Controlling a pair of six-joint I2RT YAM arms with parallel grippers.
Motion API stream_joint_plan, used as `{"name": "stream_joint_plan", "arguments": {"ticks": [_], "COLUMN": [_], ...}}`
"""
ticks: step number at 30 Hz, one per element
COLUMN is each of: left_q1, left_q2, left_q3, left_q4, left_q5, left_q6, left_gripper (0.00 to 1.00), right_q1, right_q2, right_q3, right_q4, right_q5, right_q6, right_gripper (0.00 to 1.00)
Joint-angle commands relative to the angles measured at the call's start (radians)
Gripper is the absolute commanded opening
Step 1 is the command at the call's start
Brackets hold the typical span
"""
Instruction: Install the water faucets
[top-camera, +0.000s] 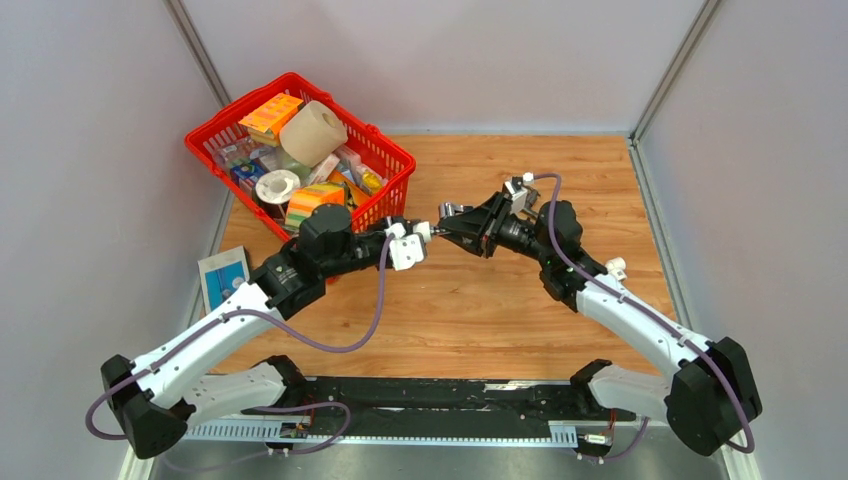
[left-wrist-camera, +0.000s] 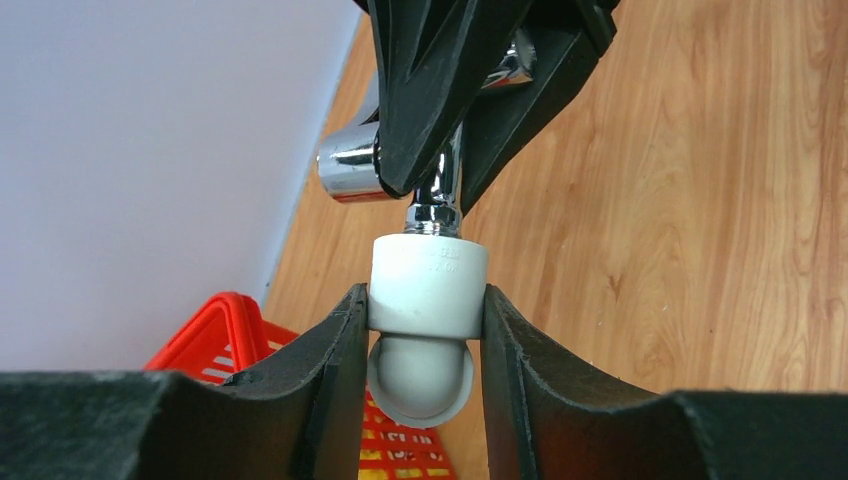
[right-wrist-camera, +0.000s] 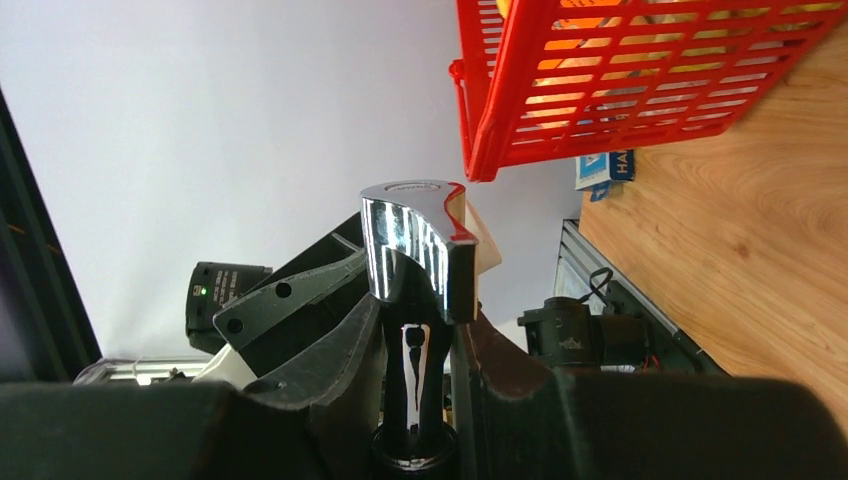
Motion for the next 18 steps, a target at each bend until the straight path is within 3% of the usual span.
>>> {"name": "stream_joint_plan", "arguments": {"ticks": [1, 4, 7, 14, 18], "left_q1": [-0.019, 0.088, 0.184, 0.248, 0.314], "left_q2": [-0.021, -0.044, -0.069, -0.064, -0.044], "left_q3": [-0.027, -0.099, -0.148, -0.181, -0.182], "left_q4": [0.202, 0.315, 0.410, 0.441, 0.502], "left_q5": [-0.016, 0.115, 0.208, 0.325, 0.460], "left_q6": [-0.053, -0.252, -0.389, -0.501, -0.637], "left_gripper": [0.00, 0.00, 0.00, 0.00, 0.00], "right_q1": [0.012, 0.004, -0.006, -0.028, -0.091], "right_q2": [0.018, 0.009, -0.008, -0.037, -0.083], "right_q3": [0.059, 0.045, 0.021, 0.018, -0.030], "right_q4": [-0.056, -0.050, -0.006, 0.011, 0.166], "right_q5": [0.071, 0.087, 0.090, 0.092, -0.024], "right_q6": [0.023, -0.022, -0.073, -0.236, -0.552], "right_gripper": [0.34, 0.52, 0.61, 0.70, 0.72]}}
